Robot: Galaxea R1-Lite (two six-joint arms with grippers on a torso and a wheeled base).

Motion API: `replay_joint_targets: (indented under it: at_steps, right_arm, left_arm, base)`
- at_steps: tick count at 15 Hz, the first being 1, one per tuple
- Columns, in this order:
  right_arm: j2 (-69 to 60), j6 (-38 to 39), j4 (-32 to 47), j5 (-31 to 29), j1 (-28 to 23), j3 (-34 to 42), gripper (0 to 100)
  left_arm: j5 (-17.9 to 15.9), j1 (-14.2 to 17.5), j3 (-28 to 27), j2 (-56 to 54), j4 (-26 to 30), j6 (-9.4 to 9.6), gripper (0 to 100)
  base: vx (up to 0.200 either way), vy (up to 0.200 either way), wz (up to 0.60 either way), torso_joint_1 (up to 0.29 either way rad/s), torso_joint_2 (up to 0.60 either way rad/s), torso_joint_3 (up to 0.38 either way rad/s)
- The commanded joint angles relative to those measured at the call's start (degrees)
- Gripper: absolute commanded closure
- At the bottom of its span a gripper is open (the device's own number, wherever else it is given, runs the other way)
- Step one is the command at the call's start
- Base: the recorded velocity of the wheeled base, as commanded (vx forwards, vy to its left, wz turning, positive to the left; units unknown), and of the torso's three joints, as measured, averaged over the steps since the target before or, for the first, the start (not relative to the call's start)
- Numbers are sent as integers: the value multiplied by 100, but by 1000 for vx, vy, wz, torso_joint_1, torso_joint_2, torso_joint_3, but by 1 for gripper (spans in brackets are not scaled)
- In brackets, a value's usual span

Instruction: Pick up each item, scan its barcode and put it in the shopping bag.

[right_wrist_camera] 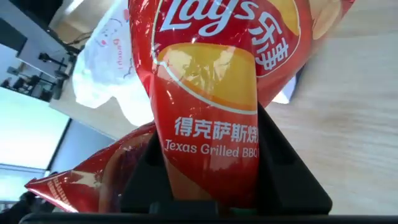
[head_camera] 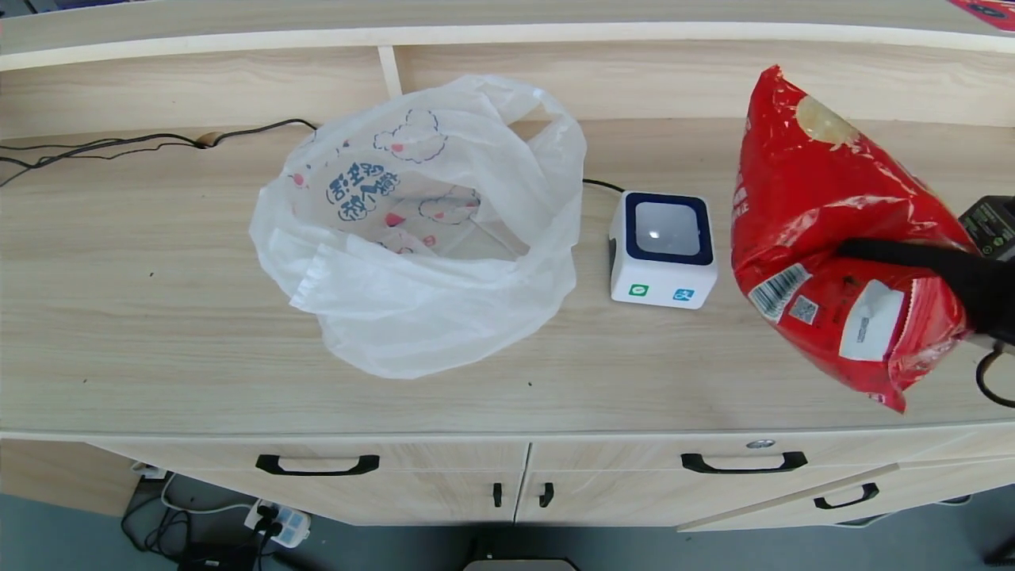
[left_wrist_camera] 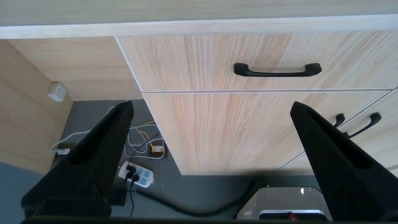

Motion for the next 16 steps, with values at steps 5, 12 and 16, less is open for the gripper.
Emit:
replay_joint_targets:
  at_steps: [5, 12, 16]
  right_arm:
    - [-199, 1905, -1179, 14, 1636, 447, 100]
    - [232, 3101, -1609, 23, 3192, -300, 100]
    - [232, 3514, -1987, 93, 3552, -291, 100]
  left_arm:
    - [-2, 1, 0, 9, 1, 2, 0]
    - [-2, 1, 0, 9, 1, 2, 0]
    - [-2, 1, 0, 9, 1, 2, 0]
  base:
    - [0, 0, 0, 0, 0, 0]
    - [0, 0, 0, 0, 0, 0]
    - [0, 0, 0, 0, 0, 0]
